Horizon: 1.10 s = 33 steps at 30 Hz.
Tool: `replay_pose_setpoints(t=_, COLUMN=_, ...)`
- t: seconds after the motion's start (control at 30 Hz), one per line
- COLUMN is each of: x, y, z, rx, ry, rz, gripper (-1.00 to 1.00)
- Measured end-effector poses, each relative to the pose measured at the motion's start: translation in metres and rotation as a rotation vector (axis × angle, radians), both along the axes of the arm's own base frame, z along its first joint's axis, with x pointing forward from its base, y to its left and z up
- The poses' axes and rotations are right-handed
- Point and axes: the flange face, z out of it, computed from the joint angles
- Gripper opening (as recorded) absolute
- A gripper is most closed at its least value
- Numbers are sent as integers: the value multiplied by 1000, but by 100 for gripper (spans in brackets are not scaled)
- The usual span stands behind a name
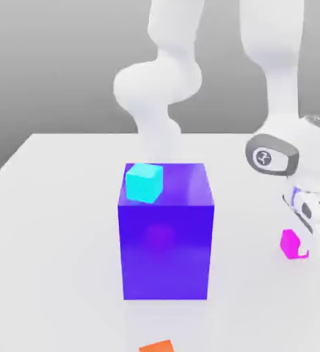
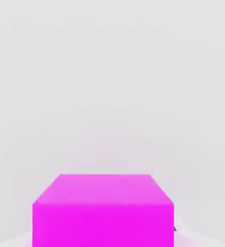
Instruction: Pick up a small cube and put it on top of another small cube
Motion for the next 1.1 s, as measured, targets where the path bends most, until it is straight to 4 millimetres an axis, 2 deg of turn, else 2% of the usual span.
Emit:
replay_pose_setpoints(t=0.07, x=-1, y=-1, z=19, rx=0, ry=1, rz=-1, gripper=-100)
replay_pose_setpoints(t=0.1, x=11, y=-5, z=24, rx=-1, ry=3, rz=-21, gripper=-100)
replay_pose_setpoints(t=0.17, x=46, y=-20, z=28, rx=-5, ry=10, rz=-80, gripper=-100)
replay_pose_setpoints(t=0.27, x=108, y=-56, z=30, rx=-9, ry=20, rz=-186, gripper=-100)
replay_pose_setpoints(t=0.37, x=166, y=-105, z=33, rx=-11, ry=28, rz=-293, gripper=-100)
replay_pose_setpoints(t=0.47, x=216, y=-166, z=36, rx=-10, ry=35, rz=-395, gripper=-100)
replay_pose_setpoints(t=0.57, x=256, y=-237, z=40, rx=-7, ry=39, rz=-494, gripper=-100)
replay_pose_setpoints(t=0.63, x=276, y=-286, z=43, rx=-4, ry=39, rz=-555, gripper=-100)
replay_pose_setpoints(t=0.73, x=295, y=-360, z=49, rx=0, ry=37, rz=-638, gripper=-100)
replay_pose_setpoints(t=0.83, x=303, y=-434, z=56, rx=3, ry=32, rz=-714, gripper=-100)
replay_pose_setpoints(t=0.93, x=300, y=-509, z=64, rx=4, ry=24, rz=-785, gripper=-100)
replay_pose_setpoints(t=1.03, x=288, y=-584, z=71, rx=5, ry=13, rz=-851, gripper=-100)
replay_pose_setpoints(t=1.07, x=284, y=-609, z=64, rx=4, ry=8, rz=-872, gripper=-100)
replay_pose_setpoints(t=1.1, x=280, y=-625, z=50, rx=4, ry=5, rz=-885, gripper=-100)
